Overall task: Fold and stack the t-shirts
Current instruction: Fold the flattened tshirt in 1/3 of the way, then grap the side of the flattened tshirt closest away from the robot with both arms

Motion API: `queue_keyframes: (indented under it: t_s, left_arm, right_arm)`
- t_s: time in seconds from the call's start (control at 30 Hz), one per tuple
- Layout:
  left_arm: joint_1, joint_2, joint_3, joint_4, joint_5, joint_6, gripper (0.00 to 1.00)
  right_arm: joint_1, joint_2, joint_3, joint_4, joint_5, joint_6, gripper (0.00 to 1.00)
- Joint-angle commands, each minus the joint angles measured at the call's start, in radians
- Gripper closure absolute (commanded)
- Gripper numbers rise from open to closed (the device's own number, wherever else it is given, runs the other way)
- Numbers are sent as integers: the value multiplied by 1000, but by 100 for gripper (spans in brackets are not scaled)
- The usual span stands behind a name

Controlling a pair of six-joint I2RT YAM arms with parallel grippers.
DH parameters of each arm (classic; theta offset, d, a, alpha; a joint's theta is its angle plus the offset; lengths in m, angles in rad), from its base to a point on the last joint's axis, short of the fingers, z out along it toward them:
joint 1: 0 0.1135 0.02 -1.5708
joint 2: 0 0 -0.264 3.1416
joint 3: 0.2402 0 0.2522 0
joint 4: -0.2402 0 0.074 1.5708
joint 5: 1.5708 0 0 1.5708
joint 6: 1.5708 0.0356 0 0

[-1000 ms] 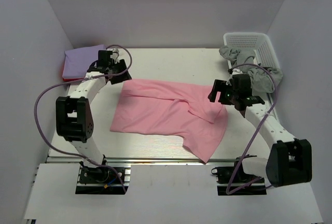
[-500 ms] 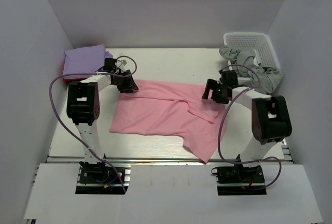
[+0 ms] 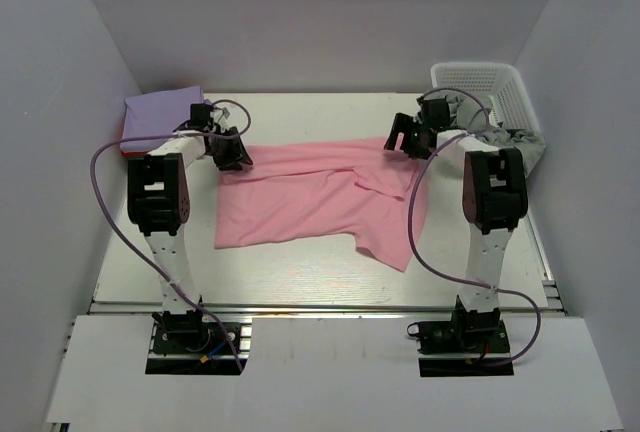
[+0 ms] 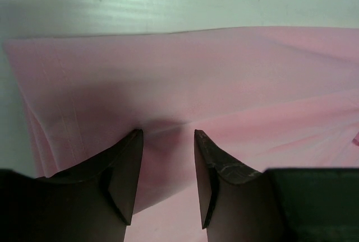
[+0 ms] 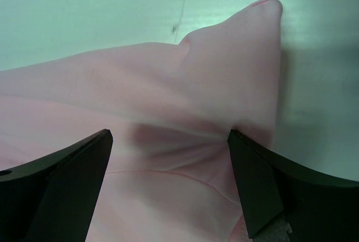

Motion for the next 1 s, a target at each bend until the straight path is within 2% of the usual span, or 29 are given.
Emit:
queue_keyframes:
  t_s: [0.0, 0.07, 0.2, 0.37, 0.47, 0.5, 0.57, 0.63, 0.67, 0.7, 0.77, 0.83, 0.9, 0.97]
  left_arm:
    - [-6, 47, 88, -36, -57, 42, 48]
    - [-6, 58, 99, -22, -22, 55, 46]
    - [-6, 0, 128, -13, -22, 64, 35]
    - [-6, -124, 121, -24, -31, 74, 0]
    - [-15, -245, 32, -15, -42, 74, 0]
    - [-15, -284, -6, -14, -52, 61, 0]
    - [-15, -406, -135, -2, -81, 30, 0]
    - [-15, -488, -217, -11, -123, -10, 0]
    - [-15, -527, -291, -72, -235, -52, 0]
    - [-15, -604, -330, -106, -299, -164, 0]
    - [-15, -685, -480, -119, -374, -211, 0]
    - [6, -802, -607, -119, -373, -238, 0]
    - [6, -873, -668, -169, -455, -296, 0]
    - [17, -971, -781, -150, -456, -353, 0]
  right_arm:
    - [-16, 75, 78, -70, 5, -51, 10]
    - [-13, 80, 136, -79, -23, -84, 10]
    - [4, 30, 182, -82, -83, -164, 10]
    - [35, -78, 149, -99, -97, -256, 10]
    - [67, -226, 29, -64, -60, -239, 10]
    - [87, -257, -86, -53, -60, -233, 10]
    - [105, -375, -173, -3, -37, -196, 10]
    - [130, -497, -334, 24, -11, -166, 10]
    - [137, -526, -409, 34, 6, -153, 10]
    - [148, -555, -445, 50, 8, -114, 10]
    - [154, -670, -587, 65, 6, -80, 10]
    - [160, -745, -673, 83, 5, -41, 10]
    - [164, -844, -738, 70, -9, -26, 10]
    - [164, -912, -793, 42, -38, -8, 10]
